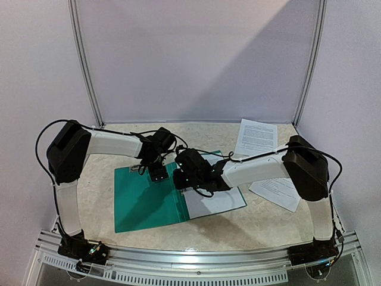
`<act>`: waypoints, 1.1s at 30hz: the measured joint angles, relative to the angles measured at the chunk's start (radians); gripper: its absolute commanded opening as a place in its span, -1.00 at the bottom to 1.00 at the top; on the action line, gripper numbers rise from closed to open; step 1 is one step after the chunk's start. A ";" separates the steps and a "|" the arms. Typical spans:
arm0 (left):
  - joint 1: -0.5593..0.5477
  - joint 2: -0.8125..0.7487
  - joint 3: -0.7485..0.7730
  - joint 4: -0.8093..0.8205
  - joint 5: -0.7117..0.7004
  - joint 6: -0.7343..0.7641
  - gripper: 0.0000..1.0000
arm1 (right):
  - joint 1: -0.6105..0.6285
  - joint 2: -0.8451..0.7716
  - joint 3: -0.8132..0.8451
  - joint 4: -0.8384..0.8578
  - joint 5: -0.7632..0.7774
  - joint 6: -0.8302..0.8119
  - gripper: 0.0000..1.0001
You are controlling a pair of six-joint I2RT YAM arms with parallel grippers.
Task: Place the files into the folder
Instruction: Clamp the file at the center of the board.
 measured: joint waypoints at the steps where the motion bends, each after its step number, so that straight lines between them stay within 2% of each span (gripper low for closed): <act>1: 0.000 0.000 0.000 0.000 0.000 0.000 0.99 | 0.000 0.000 0.003 -0.004 0.000 -0.002 -0.61; 6: 0.000 0.000 0.000 0.000 0.000 0.000 0.99 | 0.000 0.006 0.021 -0.020 0.001 -0.014 -0.79; 19: 0.000 -0.001 -0.002 0.002 0.000 0.000 0.99 | 0.004 0.019 0.045 -0.050 -0.025 -0.138 -1.00; 33: 0.002 -0.009 -0.012 0.017 0.021 0.000 0.99 | -0.020 0.019 0.045 -0.066 -0.113 -0.406 -1.00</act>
